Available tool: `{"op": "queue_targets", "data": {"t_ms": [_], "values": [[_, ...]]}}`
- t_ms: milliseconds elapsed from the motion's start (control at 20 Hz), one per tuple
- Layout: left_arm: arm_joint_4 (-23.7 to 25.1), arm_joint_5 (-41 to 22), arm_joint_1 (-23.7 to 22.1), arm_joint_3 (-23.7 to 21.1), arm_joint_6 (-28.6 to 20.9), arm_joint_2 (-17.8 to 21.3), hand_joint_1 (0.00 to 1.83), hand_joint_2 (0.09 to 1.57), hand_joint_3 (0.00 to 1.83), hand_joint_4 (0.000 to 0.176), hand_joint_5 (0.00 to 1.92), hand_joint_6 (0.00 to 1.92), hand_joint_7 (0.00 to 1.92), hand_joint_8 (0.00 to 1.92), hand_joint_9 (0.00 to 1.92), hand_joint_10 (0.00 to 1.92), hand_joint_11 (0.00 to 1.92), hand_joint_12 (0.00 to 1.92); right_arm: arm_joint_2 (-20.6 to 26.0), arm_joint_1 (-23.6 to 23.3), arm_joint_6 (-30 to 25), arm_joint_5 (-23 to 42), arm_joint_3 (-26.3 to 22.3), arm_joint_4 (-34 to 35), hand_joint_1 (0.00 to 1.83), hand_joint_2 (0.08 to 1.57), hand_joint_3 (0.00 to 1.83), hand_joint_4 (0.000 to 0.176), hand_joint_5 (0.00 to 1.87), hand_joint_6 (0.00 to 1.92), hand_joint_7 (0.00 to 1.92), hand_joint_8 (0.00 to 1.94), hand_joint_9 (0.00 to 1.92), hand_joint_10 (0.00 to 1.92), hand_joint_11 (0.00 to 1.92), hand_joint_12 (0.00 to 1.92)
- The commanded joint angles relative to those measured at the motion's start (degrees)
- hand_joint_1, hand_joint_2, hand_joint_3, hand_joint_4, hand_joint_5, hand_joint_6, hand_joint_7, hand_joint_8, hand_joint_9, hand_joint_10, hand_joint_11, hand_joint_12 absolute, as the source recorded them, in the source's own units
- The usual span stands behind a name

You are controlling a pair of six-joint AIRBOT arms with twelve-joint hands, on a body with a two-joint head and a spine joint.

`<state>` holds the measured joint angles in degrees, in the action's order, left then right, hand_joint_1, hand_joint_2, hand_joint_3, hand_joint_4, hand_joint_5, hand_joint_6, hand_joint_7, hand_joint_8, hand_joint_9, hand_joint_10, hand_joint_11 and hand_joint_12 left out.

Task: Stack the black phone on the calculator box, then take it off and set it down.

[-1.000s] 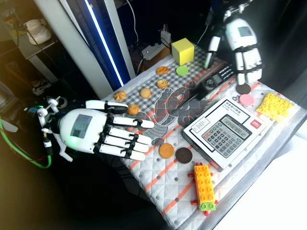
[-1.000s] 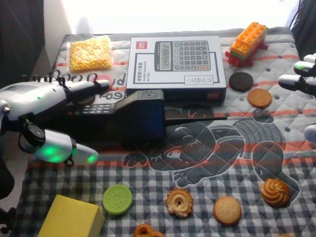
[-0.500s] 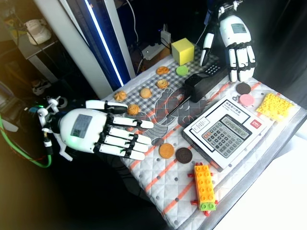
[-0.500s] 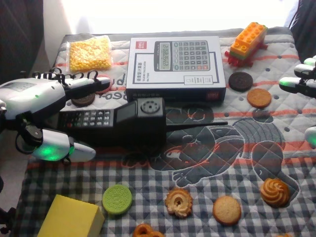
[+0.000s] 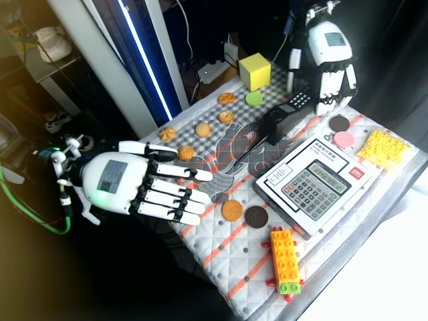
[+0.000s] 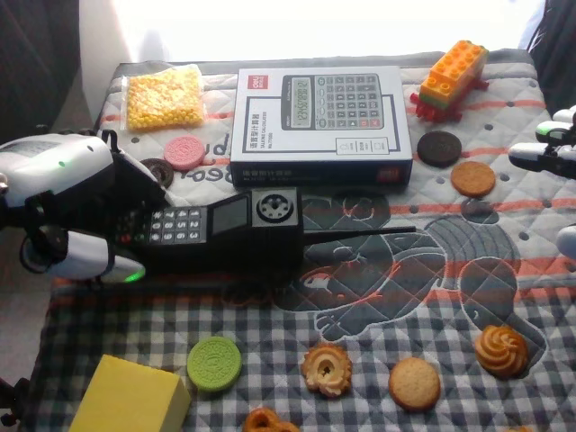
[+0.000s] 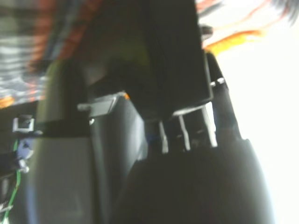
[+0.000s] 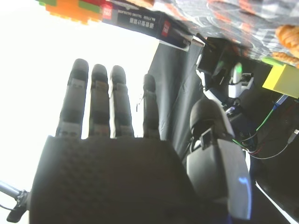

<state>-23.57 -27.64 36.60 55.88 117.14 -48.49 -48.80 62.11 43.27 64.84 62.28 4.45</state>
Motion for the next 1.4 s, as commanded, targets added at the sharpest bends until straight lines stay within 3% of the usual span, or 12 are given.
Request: {"op": "queue_targets", "data": {"t_ms": [0, 100, 150, 300, 400, 550, 750, 900, 1100, 1150, 1250, 1350], "values": [[0.1, -5.9, -0.9, 0.3, 0.0, 0.0, 1.28, 1.09, 0.0, 0.0, 1.12, 0.46, 1.01, 1.19, 1.02, 1.08, 0.88, 1.49, 0.4, -0.3, -0.3, 6.9, 0.1, 1.3, 0.0, 1.26, 0.0, 0.165, 0.22, 0.0, 0.2, 0.0, 0.15, 0.01, 0.09, 0.14], [0.0, -7.0, -0.9, 0.0, 0.0, 0.2, 1.27, 1.12, 0.0, 0.0, 1.04, 0.58, 0.96, 1.29, 0.99, 1.39, 0.95, 1.66, 0.4, -0.2, -0.3, 6.9, 0.1, 1.3, 0.0, 1.27, 0.0, 0.157, 0.22, 0.0, 0.2, 0.0, 0.16, 0.01, 0.12, 0.15], [0.4, -7.7, -1.0, -0.6, 0.0, 0.8, 1.36, 1.1, 0.0, 0.0, 1.0, 0.66, 0.99, 1.03, 0.99, 1.24, 0.88, 1.34, 0.4, -0.2, -0.3, 6.9, 0.1, 1.3, 0.0, 1.27, 0.0, 0.166, 0.23, 0.0, 0.2, 0.0, 0.16, 0.01, 0.11, 0.14], [2.4, -9.1, -1.8, -2.4, -1.0, 2.7, 1.39, 1.08, 0.0, 0.0, 0.96, 0.84, 1.03, 0.86, 1.04, 1.1, 0.87, 1.12, 0.4, -0.2, -0.3, 6.9, 0.1, 1.4, 0.0, 1.27, 0.0, 0.154, 0.23, 0.0, 0.21, 0.0, 0.17, 0.01, 0.1, 0.13], [5.9, -9.7, -2.1, -3.0, -5.9, 3.8, 1.39, 1.07, 0.0, 0.0, 1.0, 0.78, 1.04, 0.87, 1.04, 1.08, 0.88, 1.11, 0.4, -0.2, -0.3, 6.9, 0.1, 1.5, 0.0, 1.28, 0.01, 0.14, 0.23, 0.0, 0.19, 0.0, 0.17, 0.01, 0.16, 0.15], [11.2, -10.5, -3.4, -4.4, -11.1, 5.3, 1.39, 1.07, 0.0, 0.0, 0.99, 0.73, 1.04, 0.94, 1.06, 1.06, 0.95, 1.12, 0.3, -0.2, -0.3, 6.9, 0.2, 1.5, 0.0, 1.26, 0.0, 0.159, 0.23, 0.0, 0.19, 0.0, 0.17, 0.01, 0.19, 0.16], [15.7, -10.5, -9.2, -4.2, -11.0, 5.1, 1.39, 1.06, 0.0, 0.0, 1.06, 0.68, 1.03, 0.89, 1.05, 1.08, 0.89, 1.24, 0.0, -0.2, -0.3, 6.9, 0.4, 1.5, 0.0, 1.29, 0.01, 0.124, 0.23, 0.0, 0.18, 0.0, 0.18, 0.01, 0.17, 0.14], [15.8, -5.0, -16.5, 1.6, -11.1, 0.1, 1.26, 1.05, 0.0, 0.0, 1.13, 0.65, 1.14, 0.85, 1.14, 0.74, 0.96, 1.32, -0.4, -0.5, -0.3, 6.9, 0.7, 1.4, 0.0, 1.3, 0.01, 0.125, 0.23, 0.0, 0.18, 0.0, 0.19, 0.0, 0.2, 0.11], [13.2, 0.2, -21.4, 9.9, -11.1, -7.3, 1.25, 1.07, 0.0, 0.0, 1.07, 0.7, 1.1, 0.92, 1.12, 0.46, 0.75, 1.22, -0.6, -0.9, -0.3, 6.9, 0.8, 1.3, 0.0, 1.31, 0.01, 0.108, 0.23, 0.0, 0.19, 0.0, 0.17, 0.0, 0.19, 0.09], [12.5, 1.5, -22.2, 12.0, -11.1, -9.4, 1.37, 1.04, 0.0, 0.0, 1.12, 0.58, 1.13, 0.79, 1.08, 0.89, 0.79, 1.16, -0.7, -1.1, -0.3, 6.9, 0.9, 1.2, 0.0, 1.29, 0.0, 0.112, 0.23, 0.0, 0.19, 0.0, 0.17, 0.0, 0.16, 0.08], [11.6, 4.0, -22.9, 15.6, -11.1, -13.0, 1.39, 1.05, 0.0, 0.0, 1.08, 0.67, 1.11, 0.76, 1.09, 0.97, 0.84, 1.07, -0.7, -1.2, -0.3, 6.9, 0.9, 1.1, 0.0, 1.28, 0.0, 0.118, 0.22, 0.0, 0.18, 0.0, 0.18, 0.01, 0.21, 0.09], [9.8, 6.8, -23.1, 20.0, -11.1, -16.9, 1.26, 1.06, 0.0, 0.0, 1.1, 0.69, 1.14, 0.83, 1.14, 0.47, 0.81, 1.1, -0.8, -1.3, -0.3, 6.9, 0.9, 1.0, 0.0, 1.29, 0.0, 0.121, 0.22, 0.0, 0.18, 0.0, 0.19, 0.01, 0.22, 0.09]]}}
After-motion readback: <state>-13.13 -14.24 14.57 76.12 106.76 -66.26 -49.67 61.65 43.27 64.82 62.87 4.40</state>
